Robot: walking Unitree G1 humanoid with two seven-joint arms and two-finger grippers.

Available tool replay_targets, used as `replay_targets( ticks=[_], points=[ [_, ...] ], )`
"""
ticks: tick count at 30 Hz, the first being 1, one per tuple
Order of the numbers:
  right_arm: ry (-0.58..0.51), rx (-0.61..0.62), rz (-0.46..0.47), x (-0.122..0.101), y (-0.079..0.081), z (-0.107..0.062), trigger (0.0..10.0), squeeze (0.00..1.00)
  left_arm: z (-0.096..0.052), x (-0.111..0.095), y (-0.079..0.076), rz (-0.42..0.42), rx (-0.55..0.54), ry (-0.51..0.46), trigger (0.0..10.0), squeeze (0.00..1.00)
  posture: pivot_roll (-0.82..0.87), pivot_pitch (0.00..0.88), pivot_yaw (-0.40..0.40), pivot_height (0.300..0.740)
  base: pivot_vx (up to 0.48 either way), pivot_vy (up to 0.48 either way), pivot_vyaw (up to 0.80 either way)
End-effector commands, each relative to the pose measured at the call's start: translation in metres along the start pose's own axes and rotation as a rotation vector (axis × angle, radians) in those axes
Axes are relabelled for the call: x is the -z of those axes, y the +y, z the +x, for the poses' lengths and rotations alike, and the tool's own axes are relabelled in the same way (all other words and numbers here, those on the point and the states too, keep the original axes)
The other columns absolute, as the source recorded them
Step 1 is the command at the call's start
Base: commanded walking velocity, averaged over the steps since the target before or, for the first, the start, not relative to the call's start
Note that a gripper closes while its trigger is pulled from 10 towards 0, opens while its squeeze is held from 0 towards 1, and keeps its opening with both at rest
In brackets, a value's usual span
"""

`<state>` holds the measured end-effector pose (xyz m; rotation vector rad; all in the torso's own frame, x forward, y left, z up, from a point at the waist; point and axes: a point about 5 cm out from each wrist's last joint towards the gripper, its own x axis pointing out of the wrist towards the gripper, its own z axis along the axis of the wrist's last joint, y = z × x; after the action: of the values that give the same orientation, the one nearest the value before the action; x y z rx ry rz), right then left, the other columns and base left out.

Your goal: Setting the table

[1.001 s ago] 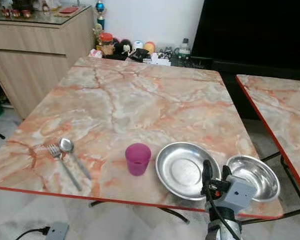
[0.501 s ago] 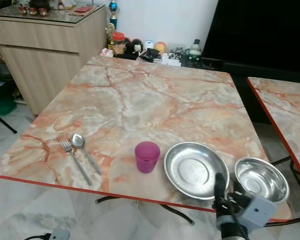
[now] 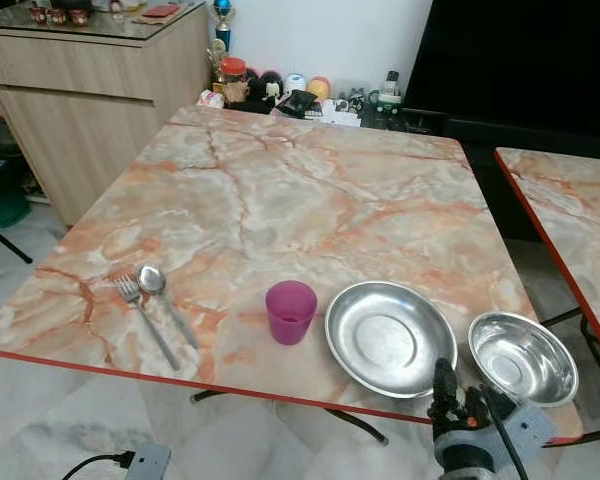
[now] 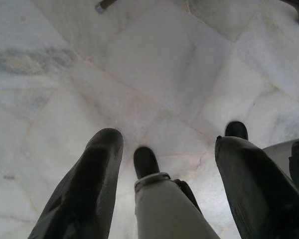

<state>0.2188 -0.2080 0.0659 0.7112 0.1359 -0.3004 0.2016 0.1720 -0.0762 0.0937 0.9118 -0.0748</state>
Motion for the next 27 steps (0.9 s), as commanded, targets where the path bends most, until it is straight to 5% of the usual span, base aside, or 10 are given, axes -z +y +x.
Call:
replay_targets(
  ticks=[1, 21, 22, 24, 27],
  points=[
    [0.015, 0.013, 0.034, 0.005, 0.002, 0.002, 10.0, 0.00, 0.000, 0.006, -0.004, 0.019, 0.009, 0.030, 10.0, 0.00, -0.04, 0.103, -0.067, 0.740, 0.000, 0.000, 0.00],
    [-0.003, 0.011, 0.029, 0.000, 0.009, 0.025, 10.0, 0.00, -0.001, 0.009, 0.000, 0.027, 0.007, 0.036, 10.0, 0.00, -0.03, 0.109, -0.060, 0.740, 0.000, 0.000, 0.00],
    [0.007, 0.020, 0.017, 0.002, 0.008, 0.026, 9.3, 0.00, -0.001, 0.009, 0.000, 0.027, 0.007, 0.037, 10.0, 0.00, -0.03, 0.109, -0.061, 0.740, 0.000, 0.000, 0.00],
    [0.010, 0.029, 0.017, 0.003, 0.008, 0.026, 5.5, 0.00, -0.001, 0.009, 0.000, 0.028, 0.007, 0.038, 10.0, 0.00, -0.03, 0.110, -0.060, 0.740, 0.000, 0.000, 0.00],
    [0.020, 0.038, 0.013, 0.006, 0.007, 0.027, 4.7, 0.00, -0.001, 0.009, 0.000, 0.026, 0.007, 0.038, 10.0, 0.00, -0.03, 0.111, -0.061, 0.740, 0.000, 0.000, 0.00]
  ],
)
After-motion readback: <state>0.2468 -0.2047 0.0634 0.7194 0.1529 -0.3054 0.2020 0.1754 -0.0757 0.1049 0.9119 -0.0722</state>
